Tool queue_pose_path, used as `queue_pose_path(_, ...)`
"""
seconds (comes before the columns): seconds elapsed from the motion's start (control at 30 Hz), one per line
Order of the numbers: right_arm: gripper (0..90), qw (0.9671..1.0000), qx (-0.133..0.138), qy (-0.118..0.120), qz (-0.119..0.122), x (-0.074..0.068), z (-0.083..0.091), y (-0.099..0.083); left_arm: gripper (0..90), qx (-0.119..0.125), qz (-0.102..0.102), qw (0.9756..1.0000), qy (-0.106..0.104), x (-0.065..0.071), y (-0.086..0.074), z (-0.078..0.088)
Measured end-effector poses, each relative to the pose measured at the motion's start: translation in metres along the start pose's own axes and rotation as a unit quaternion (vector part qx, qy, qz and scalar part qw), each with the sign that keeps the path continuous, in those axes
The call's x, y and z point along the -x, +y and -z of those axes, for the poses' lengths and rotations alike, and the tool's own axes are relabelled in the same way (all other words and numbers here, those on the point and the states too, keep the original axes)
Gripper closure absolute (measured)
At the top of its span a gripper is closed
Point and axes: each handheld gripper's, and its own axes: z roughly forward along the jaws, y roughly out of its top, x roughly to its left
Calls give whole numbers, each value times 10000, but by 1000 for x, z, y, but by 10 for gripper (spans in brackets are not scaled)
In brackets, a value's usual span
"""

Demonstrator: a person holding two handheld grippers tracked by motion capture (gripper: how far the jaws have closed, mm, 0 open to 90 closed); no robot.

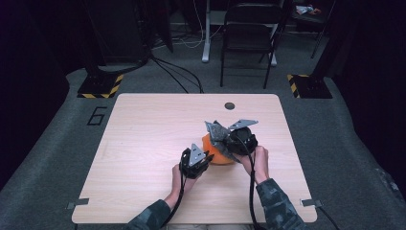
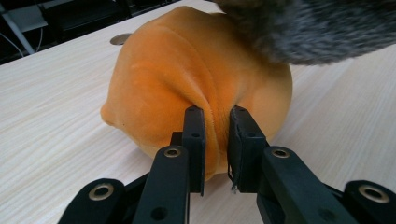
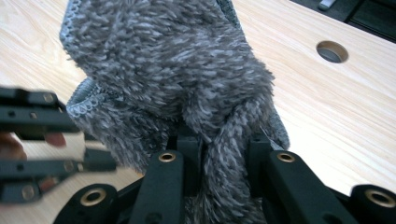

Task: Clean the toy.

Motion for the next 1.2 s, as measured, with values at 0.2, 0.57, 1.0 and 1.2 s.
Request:
queue_pose_path(0.2,739,9996,-253,-86,66,3,-19,-7,782,-65,-3,10000,-56,-1,-3,-2)
queue_pose_path(0.57,742,9969,-651,-385,-231,35,-21,-30,780,-83,-29,9999,-92,-4,-3,-2)
queue_pose_path(1.0,743,9873,-1284,-545,-764,67,-36,-55,777,-80,33,9999,-148,-7,-3,-2)
queue_pose_path(1.2,744,9930,-863,-382,-706,61,-15,-33,774,-79,55,9998,-173,-8,-4,-2)
